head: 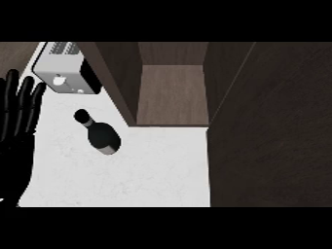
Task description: Pick up the wine, place it into the cabinet and close the cabinet
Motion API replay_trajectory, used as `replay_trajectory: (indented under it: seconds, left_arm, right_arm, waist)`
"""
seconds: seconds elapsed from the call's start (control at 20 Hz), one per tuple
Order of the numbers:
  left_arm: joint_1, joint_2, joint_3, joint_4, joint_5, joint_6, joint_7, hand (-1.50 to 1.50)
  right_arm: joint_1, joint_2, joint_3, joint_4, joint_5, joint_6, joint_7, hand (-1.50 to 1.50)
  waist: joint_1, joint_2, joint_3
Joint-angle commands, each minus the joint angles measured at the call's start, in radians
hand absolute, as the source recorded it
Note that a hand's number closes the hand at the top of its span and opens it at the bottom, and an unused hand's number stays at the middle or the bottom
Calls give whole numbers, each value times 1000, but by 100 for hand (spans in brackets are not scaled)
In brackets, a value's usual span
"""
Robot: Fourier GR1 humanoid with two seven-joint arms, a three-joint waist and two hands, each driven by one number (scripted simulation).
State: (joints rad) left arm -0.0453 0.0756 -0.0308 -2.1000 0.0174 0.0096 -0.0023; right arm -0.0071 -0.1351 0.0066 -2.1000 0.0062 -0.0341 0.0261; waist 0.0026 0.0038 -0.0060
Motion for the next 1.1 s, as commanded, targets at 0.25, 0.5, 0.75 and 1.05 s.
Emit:
replay_trajectory:
  seconds: [0.25, 0.5, 0.75, 1.05]
  left_arm:
    - [-293, 94, 103, 383, -7, -76, -109, -150]
    - [-337, -73, 70, 381, 199, 20, 181, -150]
    - [-311, -74, 16, 360, 213, 51, 188, -150]
    - [-338, -75, -19, 386, 222, 106, 160, -150]
  right_arm:
    - [132, 27, 2, -135, -53, 45, -69, -150]
    - [130, -58, 35, -136, -256, 194, 133, -150]
    - [176, -41, 41, -177, -256, 208, 155, -150]
    - [140, -31, -5, -204, -283, 197, 226, -150]
  waist:
    - [-30, -1, 6]
    - [-22, -2, 6]
    - [-7, -5, 6]
    - [-6, -4, 6]
